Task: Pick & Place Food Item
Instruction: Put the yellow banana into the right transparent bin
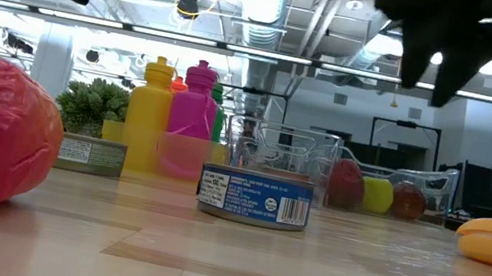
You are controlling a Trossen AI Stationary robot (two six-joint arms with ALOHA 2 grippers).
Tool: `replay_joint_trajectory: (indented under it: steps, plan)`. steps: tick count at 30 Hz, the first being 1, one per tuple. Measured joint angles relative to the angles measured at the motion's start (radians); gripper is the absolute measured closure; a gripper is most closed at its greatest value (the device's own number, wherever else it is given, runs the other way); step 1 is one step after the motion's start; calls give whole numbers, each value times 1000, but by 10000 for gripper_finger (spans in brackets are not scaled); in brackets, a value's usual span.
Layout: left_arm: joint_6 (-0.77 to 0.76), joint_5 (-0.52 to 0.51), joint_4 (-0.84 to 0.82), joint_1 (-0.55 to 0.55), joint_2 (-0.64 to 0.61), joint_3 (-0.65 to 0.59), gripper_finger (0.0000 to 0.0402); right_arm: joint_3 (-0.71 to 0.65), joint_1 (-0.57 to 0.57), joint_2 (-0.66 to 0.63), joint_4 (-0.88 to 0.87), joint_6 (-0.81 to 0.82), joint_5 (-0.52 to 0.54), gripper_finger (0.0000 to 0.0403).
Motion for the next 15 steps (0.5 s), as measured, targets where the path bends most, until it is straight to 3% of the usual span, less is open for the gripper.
replay_joint_trajectory:
  steps: [15]
  plan:
    - [0,1,1,0,0,0,399,1,89,173,-49,72,-122,92]
